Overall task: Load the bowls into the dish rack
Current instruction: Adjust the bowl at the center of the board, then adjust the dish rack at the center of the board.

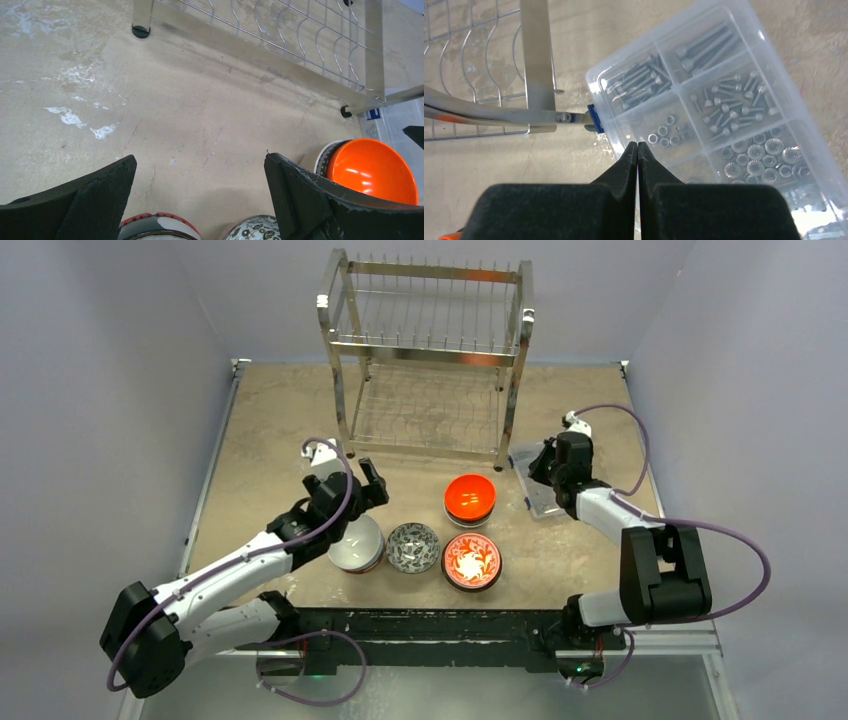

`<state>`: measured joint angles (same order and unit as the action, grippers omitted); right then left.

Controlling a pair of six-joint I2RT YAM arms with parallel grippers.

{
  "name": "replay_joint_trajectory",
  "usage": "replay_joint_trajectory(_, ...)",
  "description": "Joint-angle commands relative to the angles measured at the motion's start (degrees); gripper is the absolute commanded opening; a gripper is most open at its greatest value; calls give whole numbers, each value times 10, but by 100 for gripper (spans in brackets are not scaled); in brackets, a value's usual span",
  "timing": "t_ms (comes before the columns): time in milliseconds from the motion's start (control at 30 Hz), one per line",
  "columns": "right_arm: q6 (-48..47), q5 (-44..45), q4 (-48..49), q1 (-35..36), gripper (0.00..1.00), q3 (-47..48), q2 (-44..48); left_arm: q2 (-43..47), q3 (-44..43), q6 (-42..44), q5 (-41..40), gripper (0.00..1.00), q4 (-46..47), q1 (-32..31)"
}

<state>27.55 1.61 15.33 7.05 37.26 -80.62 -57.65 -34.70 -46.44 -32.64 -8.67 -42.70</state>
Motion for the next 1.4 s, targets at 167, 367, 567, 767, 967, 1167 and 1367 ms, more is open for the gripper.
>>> replay_joint_trajectory(167,-63,-124,34,-1,0,6,8,-19,-22,58,120,99,27,117)
replay_joint_trajectory(367,-77,-161,59,-1,4,-9,42,-61,-54,156,109,99,52,137)
replay_joint_trajectory(567,-75,-188,93,-1,30,-12,87,-143,-95,261,136,99,120,170)
replay_joint_trajectory(767,-85,-195,123,-1,60,-10,115,-205,-133,285,201,99,169,212)
replay_joint_trajectory(967,-89,-197,129,3,70,31,77,-258,-162,309,194,99,214,239)
replay_joint_trajectory(1167,-100,-175,119,21,71,86,24,-317,-169,318,148,99,286,245)
replay_joint_trajectory(1367,-118,-156,113,60,69,124,-23,-367,-197,325,157,81,307,252)
